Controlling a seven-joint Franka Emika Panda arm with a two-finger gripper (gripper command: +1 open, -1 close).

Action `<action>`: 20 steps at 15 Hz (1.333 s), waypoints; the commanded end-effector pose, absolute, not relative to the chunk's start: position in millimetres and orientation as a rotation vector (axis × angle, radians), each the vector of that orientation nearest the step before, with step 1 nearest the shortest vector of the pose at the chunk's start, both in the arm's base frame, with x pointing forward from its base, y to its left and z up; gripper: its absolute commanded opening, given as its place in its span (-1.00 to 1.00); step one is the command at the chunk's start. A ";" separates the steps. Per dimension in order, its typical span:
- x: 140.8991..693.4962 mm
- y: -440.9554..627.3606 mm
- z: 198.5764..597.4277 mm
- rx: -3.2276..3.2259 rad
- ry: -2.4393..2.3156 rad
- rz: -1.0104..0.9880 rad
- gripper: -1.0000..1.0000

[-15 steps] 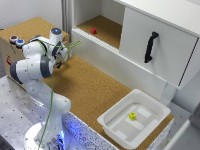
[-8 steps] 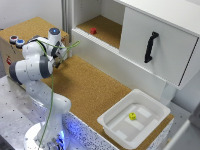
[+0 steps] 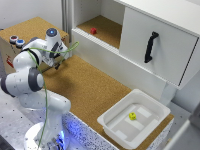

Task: Close the cabinet drawer

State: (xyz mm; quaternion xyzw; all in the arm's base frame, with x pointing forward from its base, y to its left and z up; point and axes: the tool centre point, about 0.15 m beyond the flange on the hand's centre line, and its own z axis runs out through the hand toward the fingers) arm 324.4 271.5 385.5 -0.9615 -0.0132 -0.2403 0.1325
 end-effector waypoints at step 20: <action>471.2 217.8 484.2 -2.819 -0.164 -0.919 1.00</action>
